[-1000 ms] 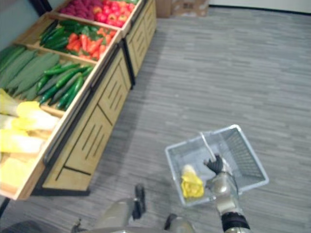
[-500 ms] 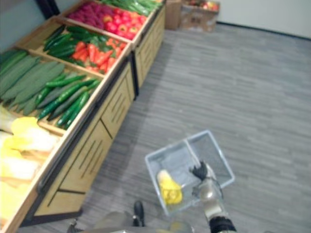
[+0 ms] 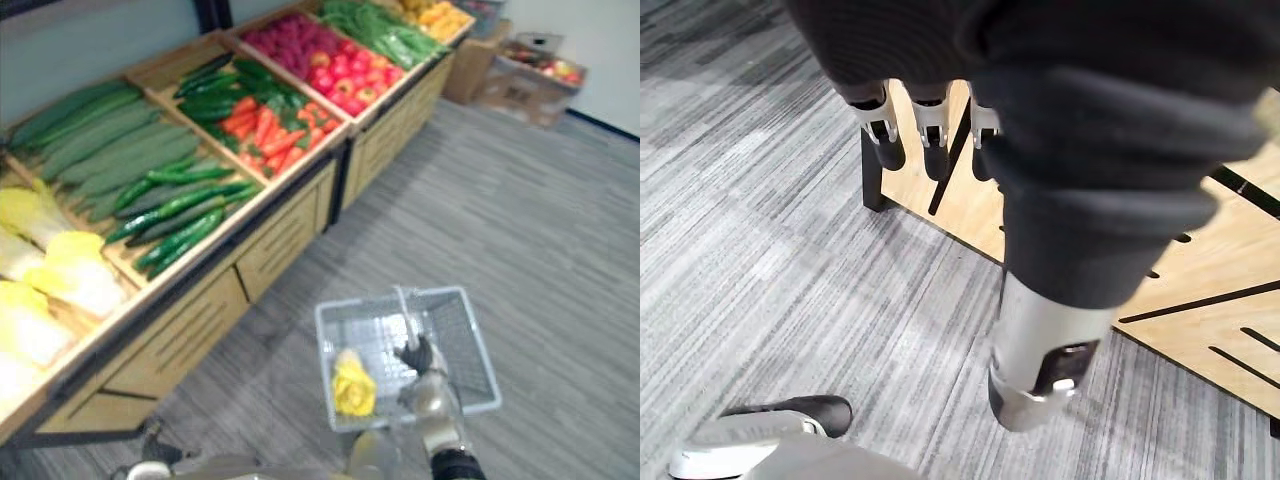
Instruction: Pick vegetable in the basket
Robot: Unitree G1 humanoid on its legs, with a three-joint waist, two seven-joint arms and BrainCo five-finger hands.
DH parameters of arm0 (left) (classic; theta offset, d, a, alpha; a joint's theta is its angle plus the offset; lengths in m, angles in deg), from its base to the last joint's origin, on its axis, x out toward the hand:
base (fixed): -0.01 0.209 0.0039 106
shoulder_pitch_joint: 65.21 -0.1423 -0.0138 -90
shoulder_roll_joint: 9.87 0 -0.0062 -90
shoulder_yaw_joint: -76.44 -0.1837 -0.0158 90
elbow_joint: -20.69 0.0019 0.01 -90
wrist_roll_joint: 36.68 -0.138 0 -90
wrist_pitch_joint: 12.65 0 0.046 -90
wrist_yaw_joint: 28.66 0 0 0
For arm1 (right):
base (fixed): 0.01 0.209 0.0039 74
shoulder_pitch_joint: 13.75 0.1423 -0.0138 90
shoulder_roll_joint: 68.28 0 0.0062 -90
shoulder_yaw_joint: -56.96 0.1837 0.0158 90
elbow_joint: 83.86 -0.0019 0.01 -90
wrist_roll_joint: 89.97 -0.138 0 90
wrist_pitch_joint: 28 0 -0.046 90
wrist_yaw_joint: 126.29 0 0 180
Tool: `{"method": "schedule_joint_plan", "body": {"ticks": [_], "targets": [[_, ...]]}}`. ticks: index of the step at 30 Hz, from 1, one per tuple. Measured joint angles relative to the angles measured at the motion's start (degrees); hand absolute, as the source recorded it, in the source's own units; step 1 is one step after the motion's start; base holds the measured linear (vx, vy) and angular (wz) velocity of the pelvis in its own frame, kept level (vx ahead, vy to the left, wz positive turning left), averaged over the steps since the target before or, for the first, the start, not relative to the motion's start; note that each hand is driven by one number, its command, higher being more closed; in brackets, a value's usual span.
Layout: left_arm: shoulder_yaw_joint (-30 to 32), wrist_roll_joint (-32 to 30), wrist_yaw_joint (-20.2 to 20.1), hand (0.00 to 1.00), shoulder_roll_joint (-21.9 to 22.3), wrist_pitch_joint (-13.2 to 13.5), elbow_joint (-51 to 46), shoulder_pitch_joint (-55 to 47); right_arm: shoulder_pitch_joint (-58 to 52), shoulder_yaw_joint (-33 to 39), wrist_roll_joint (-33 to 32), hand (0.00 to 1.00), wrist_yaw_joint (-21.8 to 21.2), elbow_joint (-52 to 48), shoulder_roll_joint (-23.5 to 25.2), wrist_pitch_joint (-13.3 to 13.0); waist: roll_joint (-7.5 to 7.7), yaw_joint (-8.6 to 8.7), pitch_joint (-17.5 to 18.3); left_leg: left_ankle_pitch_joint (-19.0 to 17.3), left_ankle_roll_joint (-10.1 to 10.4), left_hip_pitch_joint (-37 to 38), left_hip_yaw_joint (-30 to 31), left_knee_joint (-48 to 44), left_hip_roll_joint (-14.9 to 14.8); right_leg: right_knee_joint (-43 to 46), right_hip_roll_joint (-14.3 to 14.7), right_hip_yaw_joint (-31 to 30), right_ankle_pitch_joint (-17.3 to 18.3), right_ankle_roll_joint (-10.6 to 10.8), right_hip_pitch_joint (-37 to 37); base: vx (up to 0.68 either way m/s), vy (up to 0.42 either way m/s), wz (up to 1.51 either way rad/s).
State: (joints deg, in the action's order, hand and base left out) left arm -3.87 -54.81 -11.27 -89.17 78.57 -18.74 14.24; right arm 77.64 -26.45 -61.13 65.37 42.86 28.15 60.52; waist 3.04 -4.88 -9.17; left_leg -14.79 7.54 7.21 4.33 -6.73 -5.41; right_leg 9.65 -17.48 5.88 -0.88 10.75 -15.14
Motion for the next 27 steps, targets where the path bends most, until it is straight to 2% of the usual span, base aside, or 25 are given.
{"method": "schedule_joint_plan", "body": {"ticks": [1,2,3,4,5,6,7,9,10,11,13,14,16,17,19,20,22,26,27], "targets": [[1.24,0.07,0.08,0.00,1.03,-0.09,2.12,1.39,0.35,0.80,-0.05,1.00,0.04,0.19,-0.73,0.39,-2.98,-0.05,0.01,-0.55,1.69,-0.12,1.36,-0.70,-4.02,1.98,2.56,3.52,-2.53,0.61,0.23,0.41,-0.659,0.70],[1.59,0.28,0.08,0.00,1.93,0.01,2.28,1.41,0.67,1.20,-0.05,1.00,0.14,0.18,-0.81,0.48,-3.99,-0.04,0.23,0.26,2.94,-0.99,1.10,-1.10,-5.77,2.71,3.87,4.67,-1.70,-0.65,0.33,0.35,-0.635,0.50],[2.26,1.46,0.19,0.00,3.36,0.33,2.79,1.35,1.50,1.43,-0.04,1.00,0.26,0.19,-0.76,0.58,-4.65,0.04,0.24,3.31,4.97,-2.61,0.92,-2.31,-7.75,5.74,5.27,6.28,0.23,-2.88,-0.86,0.30,-0.597,0.47],[3.63,1.94,0.16,0.00,3.11,0.57,3.18,1.40,1.57,1.44,-0.06,1.00,0.28,0.17,-0.74,0.47,-4.64,0.09,0.25,6.58,5.35,-4.87,1.64,-4.57,-8.77,8.21,5.73,8.11,2.38,-4.91,-1.07,0.22,-0.497,0.50],[4.19,2.20,0.22,0.00,3.10,0.58,3.21,1.35,1.54,1.58,-0.09,1.00,0.35,0.17,-0.80,0.47,-4.54,0.26,0.24,8.38,5.03,-6.16,2.04,-6.07,-9.05,9.12,5.68,9.31,3.22,-5.72,-0.85,0.21,-0.486,0.78],[4.53,2.23,0.38,0.00,3.13,0.60,3.20,1.33,1.26,1.94,-0.11,1.00,0.58,0.22,-0.95,0.48,-4.28,0.55,0.09,12.33,3.99,-8.23,2.54,-8.52,-9.45,9.36,5.56,11.60,4.63,-6.69,0.54,0.18,-0.373,0.72],[4.50,2.24,0.39,0.00,3.22,0.61,3.22,1.28,1.12,2.00,-0.11,1.00,0.67,0.28,-1.08,0.51,-4.17,0.58,0.03,14.35,3.15,-8.95,2.18,-9.20,-9.69,9.07,5.58,12.79,5.12,-7.31,1.50,0.20,-0.435,0.91],[4.16,2.31,1.25,0.00,3.27,0.76,3.09,1.23,0.42,2.05,-0.16,1.00,1.21,0.29,-1.31,0.51,-3.90,0.88,-0.17,21.59,0.91,-10.59,-3.64,-10.35,-11.75,5.08,6.59,17.38,5.65,-8.20,6.44,0.16,-0.407,0.88],[4.05,2.31,1.34,0.00,3.25,0.78,3.05,1.21,0.21,2.08,-0.16,1.00,1.54,0.28,-1.41,0.50,-3.76,0.88,-0.25,21.92,0.55,-11.11,-5.87,-11.17,-12.36,3.83,6.90,18.35,5.75,-8.36,7.67,0.09,-0.409,0.86],[3.55,2.24,1.31,0.00,3.29,0.80,2.94,1.21,-0.36,2.36,-0.19,1.00,1.78,0.29,-2.11,0.54,-4.45,0.86,-0.32,20.19,0.57,-12.15,-10.85,-14.79,-12.87,1.32,7.48,20.42,5.72,-8.53,10.54,0.02,-0.282,0.63],[2.87,2.18,1.14,0.00,3.39,0.79,2.87,1.13,-0.92,3.08,-0.20,1.00,1.82,0.29,-2.49,0.73,-4.79,0.87,-0.44,16.65,0.03,-12.53,-15.28,-17.11,-11.80,-0.74,7.74,22.00,5.65,-8.63,12.79,0.00,-0.157,0.49],[2.41,2.09,0.88,0.00,3.48,0.79,2.84,1.10,-1.15,3.90,-0.20,1.00,1.88,0.29,-2.60,0.75,-4.85,0.78,-0.41,13.66,-0.12,-13.18,-18.10,-17.42,-10.03,-2.02,8.06,22.44,5.49,-8.44,13.57,-0.02,-0.028,0.28],[2.12,1.77,-0.04,0.00,3.57,0.69,2.88,1.07,-1.12,4.60,-0.28,1.00,2.08,0.27,-3.18,0.77,-5.05,0.39,-0.29,11.06,-1.15,-13.75,-21.96,-12.18,-6.69,-3.84,8.68,22.99,4.37,-7.89,13.36,-0.02,0.063,0.19],[2.06,1.63,-0.29,0.00,3.55,0.62,2.99,1.04,-1.14,4.96,-0.31,1.00,2.09,0.27,-3.32,0.81,-5.24,0.40,-0.17,11.18,-1.24,-13.69,-22.99,-9.44,-5.85,-4.28,8.76,23.44,3.89,-7.68,13.21,0.01,0.125,0.25],[1.92,1.45,-0.91,0.00,4.15,0.23,3.23,0.44,-1.06,6.84,-0.66,1.00,2.31,0.24,-3.76,1.00,-6.70,0.15,0.77,11.35,-1.48,-11.22,-23.92,0.91,-4.12,-6.80,9.73,24.38,1.78,-6.83,12.38,0.07,0.127,0.23],[1.96,1.42,-1.06,0.00,4.01,0.00,3.25,0.60,-0.85,7.02,-0.70,1.00,2.38,0.25,-3.69,1.17,-6.81,-0.02,0.76,12.03,-2.24,-11.14,-23.86,2.37,-3.60,-8.15,9.73,24.62,0.77,-6.63,12.41,0.09,0.122,0.19],[1.99,1.05,-1.41,0.00,3.49,-0.79,4.38,0.81,-0.06,6.81,-0.72,1.00,2.57,0.28,-3.59,1.56,-6.37,-0.37,0.34,12.64,-2.97,-12.55,-22.50,1.49,-1.73,-12.38,9.41,25.20,-1.63,-5.60,13.45,0.07,0.085,0.31],[2.05,0.08,-1.45,0.00,3.30,-1.36,4.93,0.22,0.35,4.49,-0.72,1.00,2.77,1.42,-3.06,1.93,-5.90,-0.83,0.19,12.57,-3.06,-11.43,-22.15,-2.30,-0.66,-13.62,8.22,24.83,-1.72,-5.47,17.40,0.08,0.027,0.15],[2.08,-0.62,-1.46,0.00,3.29,-1.36,5.44,0.28,0.86,3.82,-0.72,1.00,2.77,1.70,-2.80,1.84,-5.32,-0.83,-0.13,12.27,-3.35,-10.96,-22.17,-2.45,-0.38,-13.63,8.33,24.81,-1.71,-5.46,17.90,0.04,-0.004,-0.02]]}}
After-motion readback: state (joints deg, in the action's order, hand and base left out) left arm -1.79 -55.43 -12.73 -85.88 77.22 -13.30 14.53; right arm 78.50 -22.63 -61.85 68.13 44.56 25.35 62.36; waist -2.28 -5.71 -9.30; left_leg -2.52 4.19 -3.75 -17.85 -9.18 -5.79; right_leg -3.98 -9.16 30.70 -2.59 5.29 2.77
